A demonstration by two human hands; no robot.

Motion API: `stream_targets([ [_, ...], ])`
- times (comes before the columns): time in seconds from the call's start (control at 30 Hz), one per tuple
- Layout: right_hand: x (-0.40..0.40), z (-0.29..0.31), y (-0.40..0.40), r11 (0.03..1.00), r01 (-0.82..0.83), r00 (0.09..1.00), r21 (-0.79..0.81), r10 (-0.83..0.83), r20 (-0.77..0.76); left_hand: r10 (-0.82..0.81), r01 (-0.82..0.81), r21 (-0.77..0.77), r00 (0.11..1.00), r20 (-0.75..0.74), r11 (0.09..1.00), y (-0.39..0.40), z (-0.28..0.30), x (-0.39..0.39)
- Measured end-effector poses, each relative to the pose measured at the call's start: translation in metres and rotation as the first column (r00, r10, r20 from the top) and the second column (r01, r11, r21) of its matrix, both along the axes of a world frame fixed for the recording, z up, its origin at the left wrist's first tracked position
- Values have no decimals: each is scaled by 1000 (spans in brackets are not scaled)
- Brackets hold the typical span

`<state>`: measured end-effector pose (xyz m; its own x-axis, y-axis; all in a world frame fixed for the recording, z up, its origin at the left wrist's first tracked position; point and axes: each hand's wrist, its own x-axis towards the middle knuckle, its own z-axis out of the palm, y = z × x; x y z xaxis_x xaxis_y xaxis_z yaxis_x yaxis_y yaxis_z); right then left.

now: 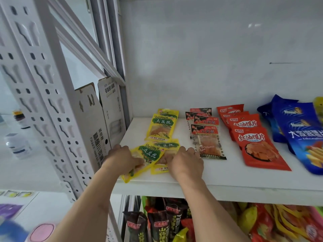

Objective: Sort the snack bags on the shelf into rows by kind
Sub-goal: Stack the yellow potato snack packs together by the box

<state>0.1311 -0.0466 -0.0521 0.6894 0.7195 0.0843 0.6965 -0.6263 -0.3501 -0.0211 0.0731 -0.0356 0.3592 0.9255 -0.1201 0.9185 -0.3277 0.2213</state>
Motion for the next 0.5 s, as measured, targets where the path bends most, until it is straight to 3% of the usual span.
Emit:
stream_targets([
  [0.27,4,6,0,996,67,982,51,-57,-180,74,-66,-62,987,142,996,-16,-1,-15],
  [0.5,15,20,-8,984,108,907,139,-40,-419,88,-50,-139,955,282,989,-17,-2,-29],
])
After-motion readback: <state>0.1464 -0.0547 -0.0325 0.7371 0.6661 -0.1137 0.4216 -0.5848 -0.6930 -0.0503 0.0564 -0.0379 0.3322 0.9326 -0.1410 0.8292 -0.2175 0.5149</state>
